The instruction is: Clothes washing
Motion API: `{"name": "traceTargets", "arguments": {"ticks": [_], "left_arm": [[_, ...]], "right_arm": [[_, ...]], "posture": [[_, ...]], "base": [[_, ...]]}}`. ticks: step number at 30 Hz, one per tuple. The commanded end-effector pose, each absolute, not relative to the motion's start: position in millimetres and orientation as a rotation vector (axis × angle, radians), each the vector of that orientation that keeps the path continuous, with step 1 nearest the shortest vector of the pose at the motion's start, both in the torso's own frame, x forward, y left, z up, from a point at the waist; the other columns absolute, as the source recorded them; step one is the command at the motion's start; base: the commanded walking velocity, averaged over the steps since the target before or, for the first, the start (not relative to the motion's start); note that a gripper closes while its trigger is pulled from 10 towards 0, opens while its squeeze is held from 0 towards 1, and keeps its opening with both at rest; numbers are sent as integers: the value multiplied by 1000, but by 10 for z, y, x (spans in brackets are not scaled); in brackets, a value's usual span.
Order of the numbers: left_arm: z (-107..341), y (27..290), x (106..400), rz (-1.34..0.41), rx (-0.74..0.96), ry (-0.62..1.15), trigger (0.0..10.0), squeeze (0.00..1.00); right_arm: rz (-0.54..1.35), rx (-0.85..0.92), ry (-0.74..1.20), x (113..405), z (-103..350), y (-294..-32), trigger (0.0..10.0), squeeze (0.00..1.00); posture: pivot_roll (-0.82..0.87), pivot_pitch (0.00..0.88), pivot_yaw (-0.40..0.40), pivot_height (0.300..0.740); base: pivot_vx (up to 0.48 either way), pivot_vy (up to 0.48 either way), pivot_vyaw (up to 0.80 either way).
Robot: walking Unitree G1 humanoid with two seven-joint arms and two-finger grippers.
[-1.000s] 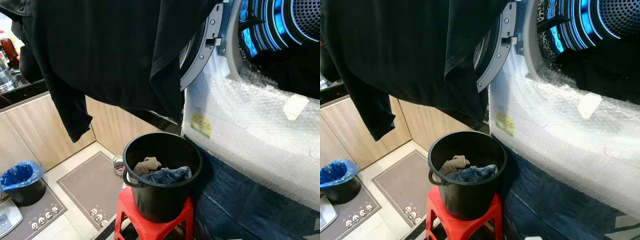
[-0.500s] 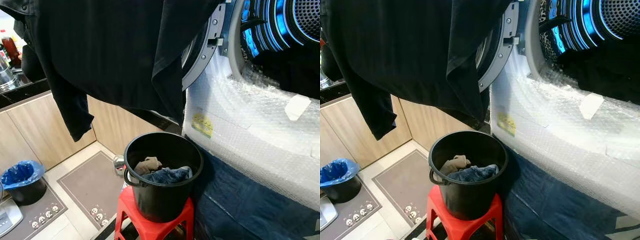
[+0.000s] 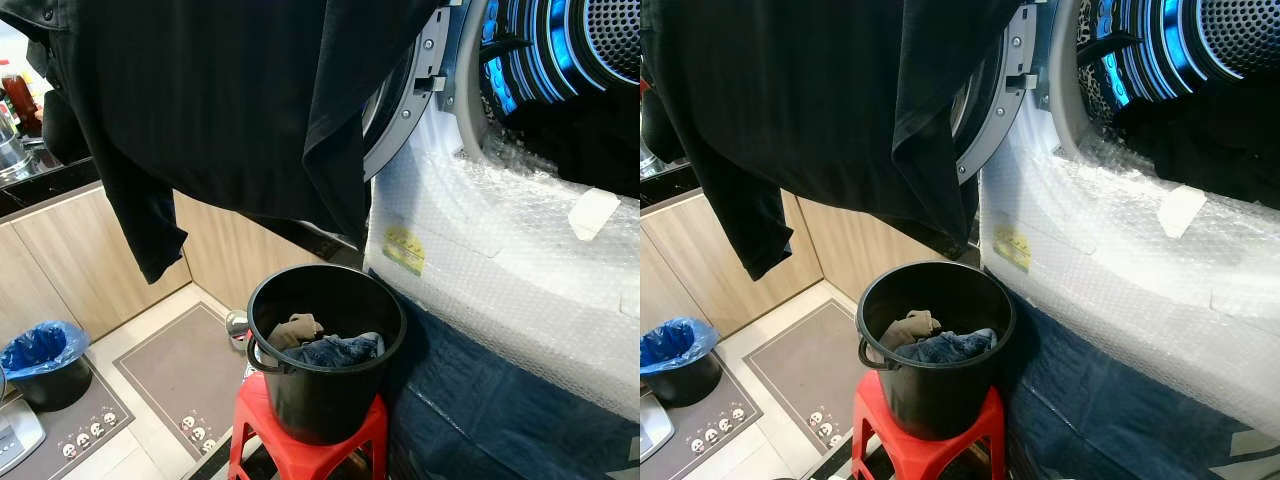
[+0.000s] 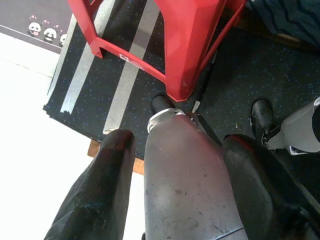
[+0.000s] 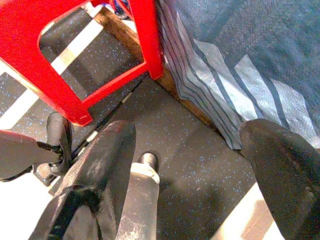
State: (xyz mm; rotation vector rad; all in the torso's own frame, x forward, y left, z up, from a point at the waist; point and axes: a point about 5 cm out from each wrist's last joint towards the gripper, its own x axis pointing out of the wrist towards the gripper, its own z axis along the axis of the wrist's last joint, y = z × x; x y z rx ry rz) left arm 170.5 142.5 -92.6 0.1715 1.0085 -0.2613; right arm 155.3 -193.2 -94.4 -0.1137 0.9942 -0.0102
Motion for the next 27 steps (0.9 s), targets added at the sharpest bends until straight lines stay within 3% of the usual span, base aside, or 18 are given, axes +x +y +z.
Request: {"name": "traceTargets", "arguments": {"ticks": [1, 27], "left_arm": [[-953, 1422, 1652, -277, 186, 1043, 10000, 0], [-953, 1422, 1652, -277, 186, 1043, 10000, 0]], "right_arm": [[-18, -114, 1008, 1527, -955, -1936, 10000, 0], [-18, -114, 1008, 1527, -955, -1936, 10000, 0]], "posture": [[-76, 0, 18, 740], [-76, 0, 18, 740]], "base": [[0, 0, 0], [0, 0, 0]]}}
